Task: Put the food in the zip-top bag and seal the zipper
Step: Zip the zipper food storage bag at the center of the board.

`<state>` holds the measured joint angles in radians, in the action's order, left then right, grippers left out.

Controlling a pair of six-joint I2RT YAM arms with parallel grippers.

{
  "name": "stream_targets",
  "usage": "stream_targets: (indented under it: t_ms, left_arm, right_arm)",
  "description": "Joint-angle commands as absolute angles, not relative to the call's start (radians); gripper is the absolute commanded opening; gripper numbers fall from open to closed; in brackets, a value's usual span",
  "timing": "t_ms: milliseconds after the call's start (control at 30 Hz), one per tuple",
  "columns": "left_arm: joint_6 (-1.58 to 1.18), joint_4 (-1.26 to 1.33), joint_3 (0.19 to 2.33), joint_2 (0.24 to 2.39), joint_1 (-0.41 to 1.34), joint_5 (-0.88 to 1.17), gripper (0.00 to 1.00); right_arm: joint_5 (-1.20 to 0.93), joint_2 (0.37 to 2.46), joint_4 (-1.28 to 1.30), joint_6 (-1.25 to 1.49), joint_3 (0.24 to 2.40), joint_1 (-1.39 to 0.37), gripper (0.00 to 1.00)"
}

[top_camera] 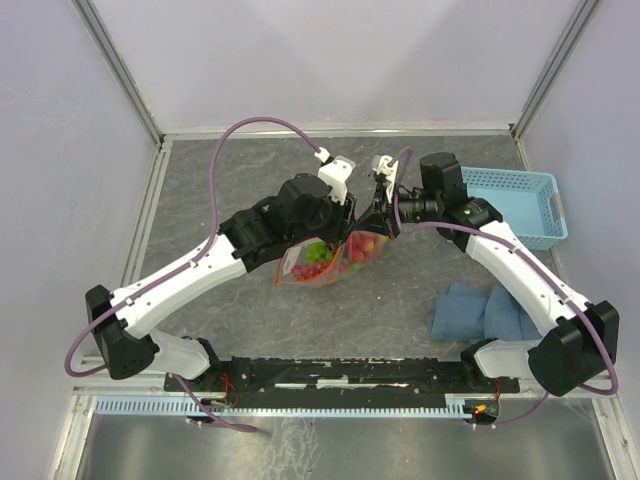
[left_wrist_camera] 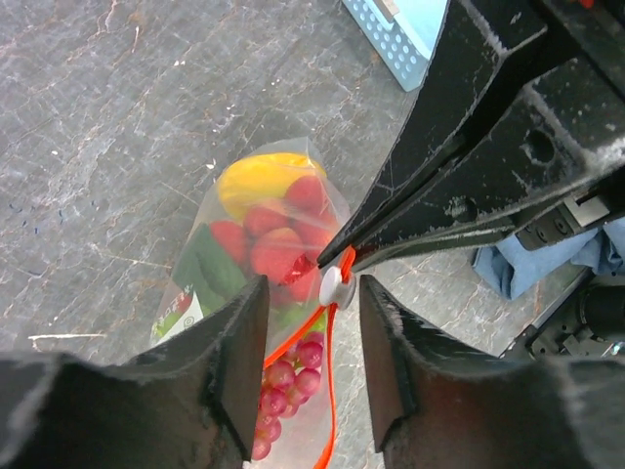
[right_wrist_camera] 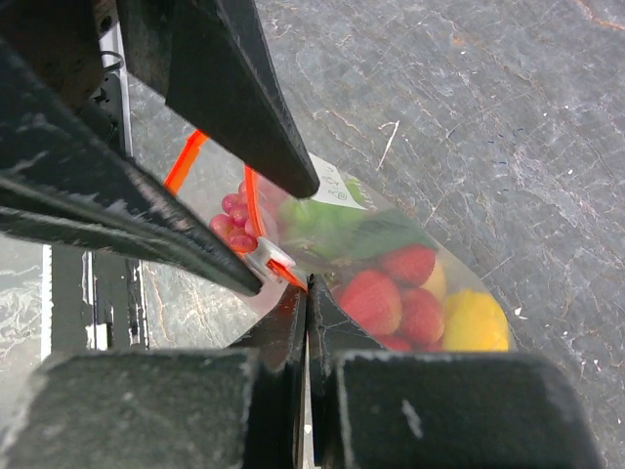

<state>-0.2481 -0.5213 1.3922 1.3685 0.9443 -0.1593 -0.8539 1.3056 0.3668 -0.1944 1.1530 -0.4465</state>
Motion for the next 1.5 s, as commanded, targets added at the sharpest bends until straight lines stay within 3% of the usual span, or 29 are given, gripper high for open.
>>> stream_targets:
  t_ms: [0,233,433,633,933,1267,1467]
  left_arm:
    - [-0.189,-0.424,1.383,1.384,0.942,-0.162,0.45]
    - [-0.176,-0.423,1.355,1.396,0.940,-0.148,0.37]
    - [-0.178,-0.442,1.335,1.387,0.939,-0.158,0.16]
    - [-0.179,-0.460,1.305,1.355,0.930,-0.171,0.03]
    - [-0.169,-0.431,1.288,1.342,0.920,-0.106,0.03]
    - [-0.172,-0.458,1.246,1.323,0.919,-0.124,0.03]
    - [-0.163,-0.462,1.249,1.314,0.912,-0.131,0.03]
  right_arm:
    - [-0.880,1.284,0.334,-0.179,1.217,-0.443,0.02]
    - [-0.877,1.284,0.341,-0.176,1.216,-0.443,0.02]
    - [-0.853,1.283,0.340,-0.172,1.219,-0.442,0.02]
    - [-0.815,1.285,0.336,-0.150,1.215,-0.428,0.02]
    - [-0.894,1.298,0.349,-0.185,1.211,-0.420,0.02]
    - [-0.798,1.291,0.254,-0.052,1.192,-0.358,0.02]
    - [-0.884,1.306,0.265,-0.085,1.188,-0.357,0.02]
